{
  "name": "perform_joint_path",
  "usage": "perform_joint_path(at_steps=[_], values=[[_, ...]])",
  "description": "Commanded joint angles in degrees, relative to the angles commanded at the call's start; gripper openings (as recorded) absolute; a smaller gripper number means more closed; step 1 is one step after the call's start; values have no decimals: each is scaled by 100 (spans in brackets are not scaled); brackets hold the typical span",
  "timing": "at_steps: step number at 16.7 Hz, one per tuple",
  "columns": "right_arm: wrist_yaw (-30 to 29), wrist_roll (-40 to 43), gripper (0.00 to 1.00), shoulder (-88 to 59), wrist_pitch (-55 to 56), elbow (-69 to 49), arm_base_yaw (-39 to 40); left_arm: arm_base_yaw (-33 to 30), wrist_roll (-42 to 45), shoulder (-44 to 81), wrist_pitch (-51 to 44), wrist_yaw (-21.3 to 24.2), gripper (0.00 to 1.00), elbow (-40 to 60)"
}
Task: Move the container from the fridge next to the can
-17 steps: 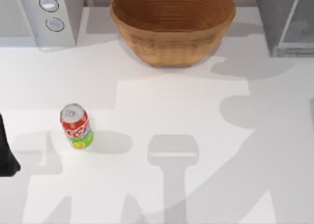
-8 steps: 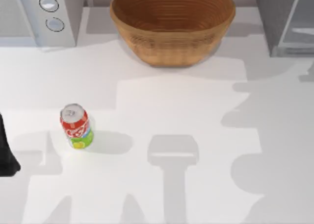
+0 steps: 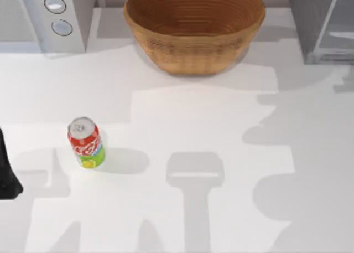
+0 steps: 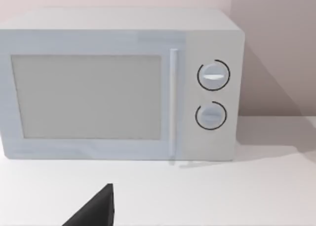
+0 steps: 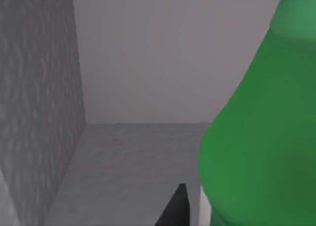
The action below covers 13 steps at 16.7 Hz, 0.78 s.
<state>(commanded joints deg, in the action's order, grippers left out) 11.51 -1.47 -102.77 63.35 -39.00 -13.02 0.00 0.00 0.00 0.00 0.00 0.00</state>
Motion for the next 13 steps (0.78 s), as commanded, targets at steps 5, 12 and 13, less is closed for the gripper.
perform_joint_path(at_steps=[5,12,13], values=[[-1466,-171,0,-630,12,-402,1511,0,0,0,0,0,100,0],[-4814,-520,0,-1551,-231,-1071,5055,0,0,0,0,0,100,0],[-5273,-567,0,-1633,-285,-1151,5531,0,0,0,0,0,100,0]])
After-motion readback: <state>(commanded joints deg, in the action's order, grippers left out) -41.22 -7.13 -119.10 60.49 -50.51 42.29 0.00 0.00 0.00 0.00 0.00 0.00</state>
